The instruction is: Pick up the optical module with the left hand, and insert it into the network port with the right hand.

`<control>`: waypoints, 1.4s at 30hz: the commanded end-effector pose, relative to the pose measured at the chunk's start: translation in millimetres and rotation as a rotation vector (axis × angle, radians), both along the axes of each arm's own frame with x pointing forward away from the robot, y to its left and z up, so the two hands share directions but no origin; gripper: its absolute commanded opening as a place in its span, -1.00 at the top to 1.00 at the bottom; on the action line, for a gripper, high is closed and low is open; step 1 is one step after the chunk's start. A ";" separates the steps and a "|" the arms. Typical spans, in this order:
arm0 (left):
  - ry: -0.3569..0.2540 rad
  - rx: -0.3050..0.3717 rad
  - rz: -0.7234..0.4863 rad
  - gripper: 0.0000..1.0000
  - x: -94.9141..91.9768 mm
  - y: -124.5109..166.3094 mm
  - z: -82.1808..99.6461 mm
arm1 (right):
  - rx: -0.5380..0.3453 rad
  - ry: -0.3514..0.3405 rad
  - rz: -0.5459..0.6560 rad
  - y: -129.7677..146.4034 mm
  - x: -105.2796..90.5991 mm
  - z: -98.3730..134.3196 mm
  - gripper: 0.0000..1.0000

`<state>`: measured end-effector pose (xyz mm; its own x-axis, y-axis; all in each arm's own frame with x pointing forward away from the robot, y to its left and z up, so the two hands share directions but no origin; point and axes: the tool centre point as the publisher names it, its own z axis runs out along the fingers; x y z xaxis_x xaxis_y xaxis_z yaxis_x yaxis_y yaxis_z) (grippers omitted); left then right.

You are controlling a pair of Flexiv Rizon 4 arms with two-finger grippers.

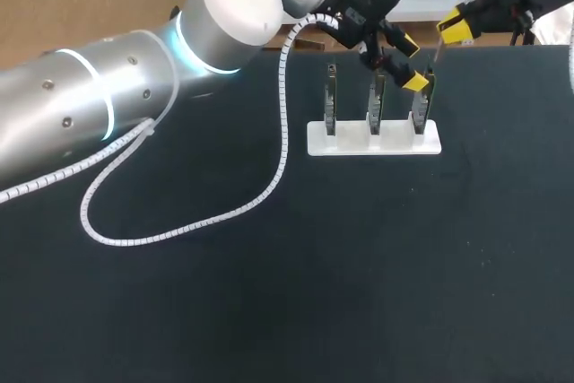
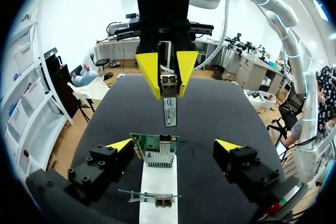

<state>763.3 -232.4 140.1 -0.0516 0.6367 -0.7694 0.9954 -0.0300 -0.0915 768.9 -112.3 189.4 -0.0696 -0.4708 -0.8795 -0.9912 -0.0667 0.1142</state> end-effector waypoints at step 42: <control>0.001 0.003 -0.002 -1.00 1.3 -0.6 0.3 | -0.047 -0.001 0.009 7.7 1.7 -16.6 1.00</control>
<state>763.3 -232.4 140.1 -0.0513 0.6367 -0.7694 0.9954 -0.0301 -0.0913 769.9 -106.3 172.8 -0.0690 -0.5064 -0.8595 -0.9903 -0.0694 0.1203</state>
